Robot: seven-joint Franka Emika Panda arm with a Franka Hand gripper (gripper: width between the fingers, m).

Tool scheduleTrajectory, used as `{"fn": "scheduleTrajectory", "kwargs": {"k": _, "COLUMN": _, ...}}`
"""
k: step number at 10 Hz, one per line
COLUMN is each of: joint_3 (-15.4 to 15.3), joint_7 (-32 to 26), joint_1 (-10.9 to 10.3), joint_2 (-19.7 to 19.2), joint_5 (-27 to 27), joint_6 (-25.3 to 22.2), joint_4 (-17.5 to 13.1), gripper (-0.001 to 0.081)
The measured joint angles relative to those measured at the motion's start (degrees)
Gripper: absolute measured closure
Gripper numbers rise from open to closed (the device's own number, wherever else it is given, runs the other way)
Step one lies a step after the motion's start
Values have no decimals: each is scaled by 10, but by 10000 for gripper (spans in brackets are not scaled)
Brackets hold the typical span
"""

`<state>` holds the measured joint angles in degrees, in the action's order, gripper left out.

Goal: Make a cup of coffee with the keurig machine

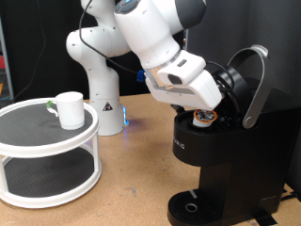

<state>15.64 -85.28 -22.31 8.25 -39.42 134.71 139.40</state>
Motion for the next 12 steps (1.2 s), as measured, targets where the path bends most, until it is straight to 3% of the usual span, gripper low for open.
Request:
{"fn": "scheduleTrajectory", "kwargs": {"k": 2, "joint_3": 0, "joint_7": 2, "joint_1": 0, "joint_2": 1, "joint_5": 14, "joint_6": -5, "joint_4": -1, "gripper": 6}}
{"fn": "scheduleTrajectory", "kwargs": {"k": 5, "joint_3": 0, "joint_7": 47, "joint_1": 7, "joint_2": 9, "joint_5": 98, "joint_6": -51, "joint_4": -15, "gripper": 6}}
{"fn": "scheduleTrajectory", "kwargs": {"k": 12, "joint_3": 0, "joint_7": 49, "joint_1": 7, "joint_2": 14, "joint_5": 102, "joint_6": -51, "joint_4": -15, "gripper": 6}}
